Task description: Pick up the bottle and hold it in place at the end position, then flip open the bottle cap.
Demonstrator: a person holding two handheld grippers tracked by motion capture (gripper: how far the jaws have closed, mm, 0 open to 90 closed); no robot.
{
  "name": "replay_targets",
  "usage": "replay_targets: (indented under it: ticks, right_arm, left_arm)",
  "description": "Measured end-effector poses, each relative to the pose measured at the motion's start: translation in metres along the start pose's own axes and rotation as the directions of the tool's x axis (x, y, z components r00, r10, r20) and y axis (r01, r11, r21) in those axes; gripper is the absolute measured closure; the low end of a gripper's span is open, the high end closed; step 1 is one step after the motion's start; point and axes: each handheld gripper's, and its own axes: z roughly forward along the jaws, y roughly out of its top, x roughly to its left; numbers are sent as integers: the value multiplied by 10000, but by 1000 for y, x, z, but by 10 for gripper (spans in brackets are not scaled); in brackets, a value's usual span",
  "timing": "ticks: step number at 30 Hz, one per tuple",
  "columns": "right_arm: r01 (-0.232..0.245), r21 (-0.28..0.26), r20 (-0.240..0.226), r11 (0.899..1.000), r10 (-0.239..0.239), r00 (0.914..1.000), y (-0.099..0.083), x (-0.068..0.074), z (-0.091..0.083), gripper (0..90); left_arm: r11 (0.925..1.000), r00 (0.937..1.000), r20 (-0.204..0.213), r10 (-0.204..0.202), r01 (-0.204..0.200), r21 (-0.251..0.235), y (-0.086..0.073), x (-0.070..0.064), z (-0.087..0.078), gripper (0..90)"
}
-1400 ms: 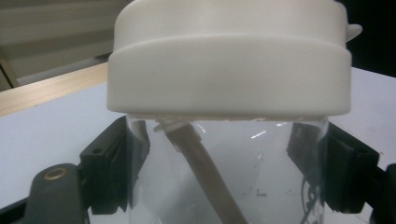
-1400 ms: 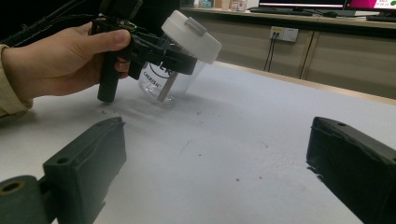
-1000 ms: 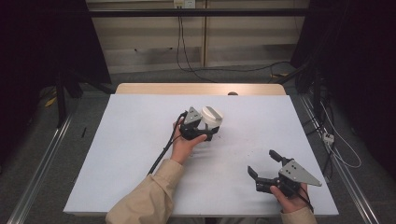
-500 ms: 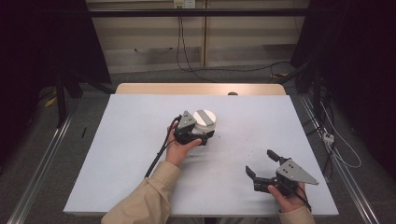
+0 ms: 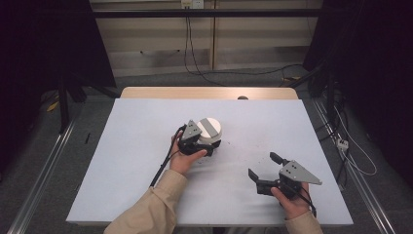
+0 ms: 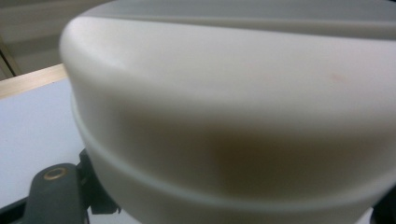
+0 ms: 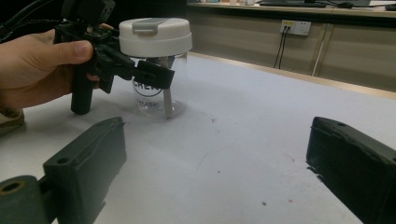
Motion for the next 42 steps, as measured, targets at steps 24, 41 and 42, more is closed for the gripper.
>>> replay_targets:
  ticks: [24,41,42]
  right_arm:
    - [-383,690,-265,9969,402,9988,15,0,24,48]
    - [-427,1119,-648,9928,501,9966,25,15,56,53]
    - [-404,1140,-699,9927,486,9964,26,16,58,52]
  left_arm:
    - [9999,9997,-250,13,-10,144,-1,-4,0,184]
    - [9999,9998,-188,-10,13,171,-1,-3,0,184]
    - [9998,9998,-192,-32,35,173,-1,-3,0,184]
